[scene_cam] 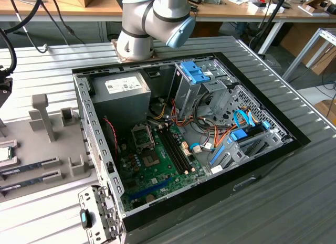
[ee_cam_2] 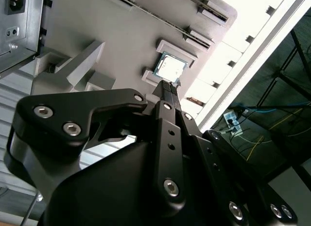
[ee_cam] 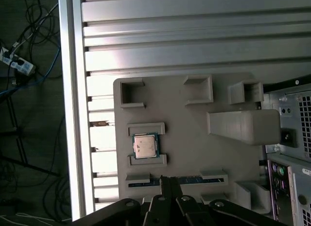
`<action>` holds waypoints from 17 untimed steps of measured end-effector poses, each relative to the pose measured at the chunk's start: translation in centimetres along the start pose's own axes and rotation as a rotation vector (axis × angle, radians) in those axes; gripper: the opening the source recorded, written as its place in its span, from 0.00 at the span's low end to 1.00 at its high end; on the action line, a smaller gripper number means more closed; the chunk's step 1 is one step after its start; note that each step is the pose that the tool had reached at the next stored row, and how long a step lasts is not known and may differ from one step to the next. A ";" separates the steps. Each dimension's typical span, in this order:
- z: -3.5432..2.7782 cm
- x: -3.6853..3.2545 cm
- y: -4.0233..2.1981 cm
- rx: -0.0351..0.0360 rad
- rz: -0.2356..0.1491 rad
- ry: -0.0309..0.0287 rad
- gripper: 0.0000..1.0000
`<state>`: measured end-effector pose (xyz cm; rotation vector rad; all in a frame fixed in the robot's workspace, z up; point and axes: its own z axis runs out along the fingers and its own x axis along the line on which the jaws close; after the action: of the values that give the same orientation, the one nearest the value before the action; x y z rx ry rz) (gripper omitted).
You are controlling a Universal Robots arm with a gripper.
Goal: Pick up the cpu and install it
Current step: 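Pick up the cpu and move it towards the insertion slot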
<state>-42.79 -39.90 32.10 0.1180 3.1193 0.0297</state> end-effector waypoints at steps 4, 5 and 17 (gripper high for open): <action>0.01 0.00 0.00 -0.0001 -0.007 0.0002 0.11; 0.01 0.00 0.00 -0.0002 -0.009 0.0002 0.11; 0.01 0.00 0.00 -0.0006 -0.033 0.0007 0.11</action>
<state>-42.78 -39.90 32.10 0.0669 3.1212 0.0302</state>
